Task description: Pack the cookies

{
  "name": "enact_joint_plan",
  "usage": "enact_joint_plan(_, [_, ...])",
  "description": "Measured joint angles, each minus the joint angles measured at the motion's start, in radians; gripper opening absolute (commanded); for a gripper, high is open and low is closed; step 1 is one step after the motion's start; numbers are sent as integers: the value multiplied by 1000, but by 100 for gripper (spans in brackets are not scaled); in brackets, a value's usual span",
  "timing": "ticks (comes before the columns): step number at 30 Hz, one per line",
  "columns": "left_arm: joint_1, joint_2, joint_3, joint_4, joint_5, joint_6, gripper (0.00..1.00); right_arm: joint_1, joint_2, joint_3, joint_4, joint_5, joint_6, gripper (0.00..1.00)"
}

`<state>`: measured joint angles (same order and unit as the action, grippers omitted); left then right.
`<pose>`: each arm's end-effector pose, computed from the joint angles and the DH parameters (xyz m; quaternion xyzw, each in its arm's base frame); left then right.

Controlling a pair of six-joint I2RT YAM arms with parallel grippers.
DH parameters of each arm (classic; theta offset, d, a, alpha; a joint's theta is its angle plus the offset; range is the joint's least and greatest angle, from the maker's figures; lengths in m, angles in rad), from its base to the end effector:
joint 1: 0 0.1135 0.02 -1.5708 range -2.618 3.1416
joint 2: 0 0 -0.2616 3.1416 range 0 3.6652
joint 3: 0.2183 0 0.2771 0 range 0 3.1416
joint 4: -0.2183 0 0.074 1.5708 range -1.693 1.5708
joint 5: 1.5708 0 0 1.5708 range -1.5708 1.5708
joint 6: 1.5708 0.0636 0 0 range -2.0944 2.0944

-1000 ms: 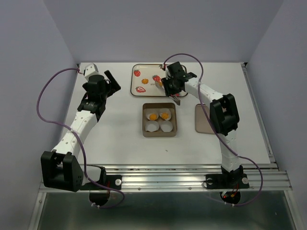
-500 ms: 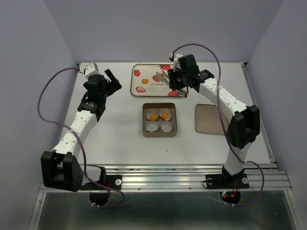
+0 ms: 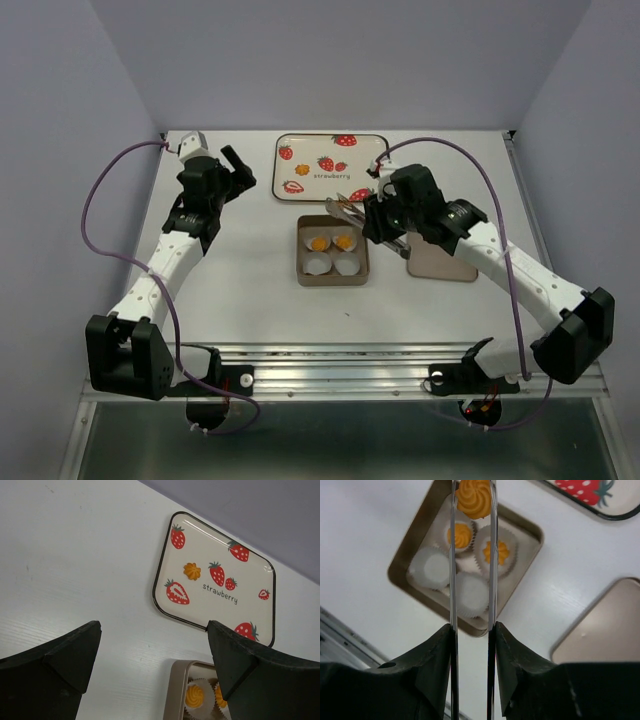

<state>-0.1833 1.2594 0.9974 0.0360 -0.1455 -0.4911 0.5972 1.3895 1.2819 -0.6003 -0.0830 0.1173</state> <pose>0.3459 -0.0548 0.3197 -0.1643 0.7641 -0.1519 0.6050 0.2886 0.2026 0.3121 -0.2325 0.8775 0.1814 0.3783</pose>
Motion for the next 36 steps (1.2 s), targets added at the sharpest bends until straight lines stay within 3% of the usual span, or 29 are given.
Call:
enact_joint_plan(11, [0, 0, -4, 5, 21, 9, 99, 143, -106, -129, -135, 42, 85, 42])
enact_joint_plan(36, [0, 0, -4, 5, 21, 14, 99, 170, -50, -166, -199, 57, 100, 43])
